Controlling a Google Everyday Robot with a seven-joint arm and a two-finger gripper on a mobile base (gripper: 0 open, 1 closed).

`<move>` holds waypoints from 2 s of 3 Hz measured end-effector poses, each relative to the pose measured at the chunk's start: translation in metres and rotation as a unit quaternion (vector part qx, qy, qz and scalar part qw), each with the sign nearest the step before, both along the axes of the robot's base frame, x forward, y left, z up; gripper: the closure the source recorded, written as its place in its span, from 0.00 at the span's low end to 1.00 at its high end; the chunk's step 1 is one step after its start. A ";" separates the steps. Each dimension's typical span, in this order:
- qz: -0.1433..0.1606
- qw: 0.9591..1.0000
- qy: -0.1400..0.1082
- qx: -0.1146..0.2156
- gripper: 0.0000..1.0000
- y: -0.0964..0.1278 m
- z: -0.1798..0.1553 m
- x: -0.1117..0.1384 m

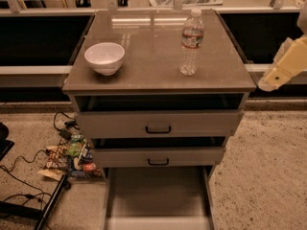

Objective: Place water bottle into bottom drawer

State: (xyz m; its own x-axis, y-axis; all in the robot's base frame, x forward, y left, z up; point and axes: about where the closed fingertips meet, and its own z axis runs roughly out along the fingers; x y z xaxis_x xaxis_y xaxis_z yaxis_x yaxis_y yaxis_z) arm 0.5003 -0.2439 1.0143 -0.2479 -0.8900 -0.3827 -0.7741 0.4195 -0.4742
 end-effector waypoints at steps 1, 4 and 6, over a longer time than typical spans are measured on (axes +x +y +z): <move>0.000 0.995 -0.046 0.091 0.00 -0.001 -0.001 0.027; 0.064 0.924 -0.105 0.363 0.00 0.045 -0.003 0.115; 0.103 0.875 -0.102 0.461 0.00 0.065 -0.020 0.147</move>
Offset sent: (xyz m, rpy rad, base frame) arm 0.1079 0.0227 0.0157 0.7132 -0.2633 0.0899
